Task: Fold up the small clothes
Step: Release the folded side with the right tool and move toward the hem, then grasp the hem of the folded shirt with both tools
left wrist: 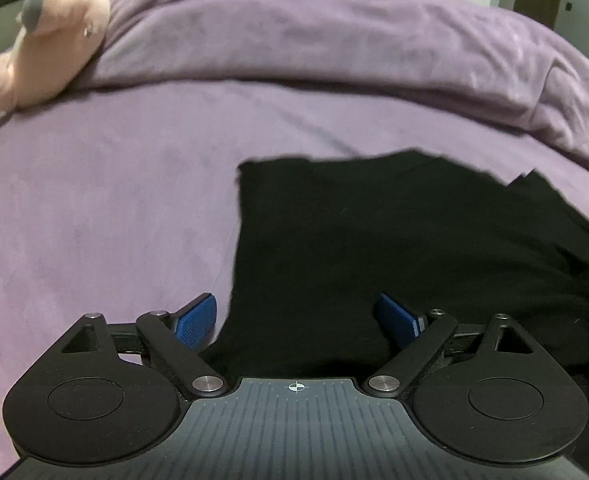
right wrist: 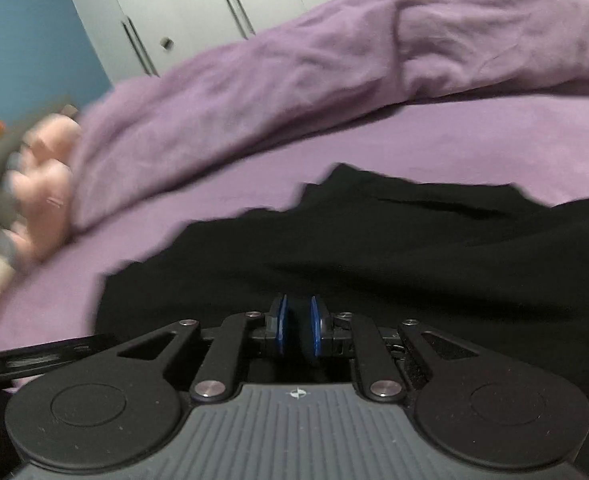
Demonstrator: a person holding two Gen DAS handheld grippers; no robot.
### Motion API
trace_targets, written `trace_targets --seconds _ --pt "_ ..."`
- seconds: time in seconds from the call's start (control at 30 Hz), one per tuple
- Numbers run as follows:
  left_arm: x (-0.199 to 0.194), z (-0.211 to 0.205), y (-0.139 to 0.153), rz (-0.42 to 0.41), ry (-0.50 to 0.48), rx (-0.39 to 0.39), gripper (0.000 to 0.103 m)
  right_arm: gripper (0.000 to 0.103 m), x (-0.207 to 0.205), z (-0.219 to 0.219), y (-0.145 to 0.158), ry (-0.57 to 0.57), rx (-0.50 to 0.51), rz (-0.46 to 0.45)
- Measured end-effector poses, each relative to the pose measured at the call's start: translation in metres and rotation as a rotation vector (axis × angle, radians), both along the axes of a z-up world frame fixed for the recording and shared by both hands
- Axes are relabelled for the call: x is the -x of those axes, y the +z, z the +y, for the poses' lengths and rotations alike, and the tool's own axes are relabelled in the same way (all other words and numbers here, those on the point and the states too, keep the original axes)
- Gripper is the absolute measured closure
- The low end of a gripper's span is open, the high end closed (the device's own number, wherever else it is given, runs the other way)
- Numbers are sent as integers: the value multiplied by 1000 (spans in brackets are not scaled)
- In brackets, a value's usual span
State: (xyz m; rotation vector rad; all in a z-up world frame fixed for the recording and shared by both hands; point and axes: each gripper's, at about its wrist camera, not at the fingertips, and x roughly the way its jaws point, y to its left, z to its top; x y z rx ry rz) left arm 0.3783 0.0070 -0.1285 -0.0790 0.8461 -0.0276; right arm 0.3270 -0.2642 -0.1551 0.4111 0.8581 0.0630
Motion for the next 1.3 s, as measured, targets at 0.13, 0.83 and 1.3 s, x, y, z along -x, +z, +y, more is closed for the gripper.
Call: trace_targets --seconds 0.13,0.83,1.3 --pt "6 20 -6 -1 39 1 5 103 15 -78 -5 -196 -7 17" --pt "70 42 20 -1 -93 -170 7 99 85 -119 22 -289 -241 42" --pt "133 80 22 69 -46 -110 7 89 97 -112 32 -240 -34 173"
